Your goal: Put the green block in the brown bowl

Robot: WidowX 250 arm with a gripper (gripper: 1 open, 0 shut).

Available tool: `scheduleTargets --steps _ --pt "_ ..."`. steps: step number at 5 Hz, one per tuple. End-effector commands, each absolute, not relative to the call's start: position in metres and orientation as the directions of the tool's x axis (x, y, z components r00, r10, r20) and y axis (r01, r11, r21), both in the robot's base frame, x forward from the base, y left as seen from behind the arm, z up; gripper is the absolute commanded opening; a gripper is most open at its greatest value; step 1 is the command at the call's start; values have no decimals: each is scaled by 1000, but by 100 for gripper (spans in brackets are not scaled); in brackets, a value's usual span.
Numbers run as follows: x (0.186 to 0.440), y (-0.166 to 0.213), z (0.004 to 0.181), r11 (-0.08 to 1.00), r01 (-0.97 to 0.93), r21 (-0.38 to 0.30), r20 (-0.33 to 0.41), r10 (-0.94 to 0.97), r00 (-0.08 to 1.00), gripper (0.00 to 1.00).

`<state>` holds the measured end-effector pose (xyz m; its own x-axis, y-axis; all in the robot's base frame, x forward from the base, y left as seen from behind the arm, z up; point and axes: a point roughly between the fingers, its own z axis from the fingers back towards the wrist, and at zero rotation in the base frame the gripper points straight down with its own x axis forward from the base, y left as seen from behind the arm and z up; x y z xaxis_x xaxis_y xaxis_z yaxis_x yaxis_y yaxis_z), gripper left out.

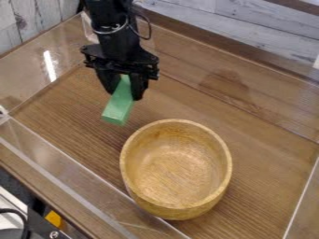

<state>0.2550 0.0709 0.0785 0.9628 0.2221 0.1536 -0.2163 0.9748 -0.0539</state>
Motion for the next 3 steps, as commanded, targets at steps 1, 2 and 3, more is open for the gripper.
scheduleTargets --steps 1,2,3 --pt "255 82 93 975 -218 -35 220 221 950 0" --pt "251 86 95 970 -240 -34 226 241 944 0" --pt "241 97 97 956 -290 -35 232 290 929 0"
